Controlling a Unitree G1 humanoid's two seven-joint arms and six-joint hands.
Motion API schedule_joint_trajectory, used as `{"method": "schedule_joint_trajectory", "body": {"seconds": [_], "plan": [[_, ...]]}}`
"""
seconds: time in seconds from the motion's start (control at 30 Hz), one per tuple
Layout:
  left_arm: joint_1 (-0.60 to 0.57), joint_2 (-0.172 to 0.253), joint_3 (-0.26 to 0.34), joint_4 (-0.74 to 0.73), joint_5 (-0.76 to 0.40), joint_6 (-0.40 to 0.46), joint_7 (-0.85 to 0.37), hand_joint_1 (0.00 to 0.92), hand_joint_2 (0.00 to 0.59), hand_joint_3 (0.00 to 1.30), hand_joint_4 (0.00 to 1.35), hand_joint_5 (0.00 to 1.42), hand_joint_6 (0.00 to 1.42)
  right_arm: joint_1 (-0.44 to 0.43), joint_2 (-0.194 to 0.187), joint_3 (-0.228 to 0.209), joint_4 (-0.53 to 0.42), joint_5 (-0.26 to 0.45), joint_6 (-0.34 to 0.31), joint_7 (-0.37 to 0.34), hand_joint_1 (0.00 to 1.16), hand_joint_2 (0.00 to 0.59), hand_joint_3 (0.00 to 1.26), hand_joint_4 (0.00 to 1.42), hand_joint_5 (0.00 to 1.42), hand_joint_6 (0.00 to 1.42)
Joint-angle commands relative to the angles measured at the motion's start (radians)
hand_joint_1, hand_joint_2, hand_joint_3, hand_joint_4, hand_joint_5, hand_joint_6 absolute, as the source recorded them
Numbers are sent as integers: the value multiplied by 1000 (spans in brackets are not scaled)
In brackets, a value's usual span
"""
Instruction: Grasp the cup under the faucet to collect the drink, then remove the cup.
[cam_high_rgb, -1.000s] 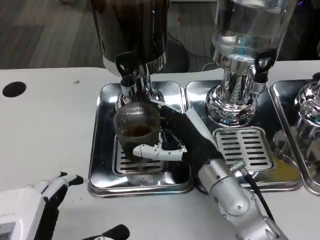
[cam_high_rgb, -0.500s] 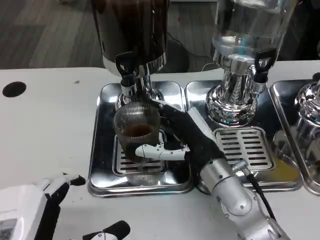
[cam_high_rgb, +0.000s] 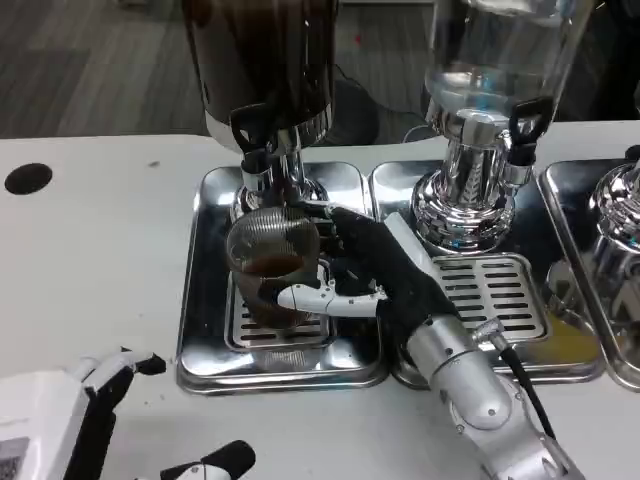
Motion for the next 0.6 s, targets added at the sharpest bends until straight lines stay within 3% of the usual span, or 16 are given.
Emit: {"method": "schedule_joint_trajectory", "body": {"seconds": [0.03,0.6], "plan": [[2,4,12,2,-1,7,-19,0,72,336,231,254,485,3,-9,-4,-3,11,-23,11,833,20,325,367,344,212],[-4,-1,0,9,6,13,-27,0,73,337,236,264,487,4,-9,-1,3,16,-17,24,836,32,277,289,292,140]]}}
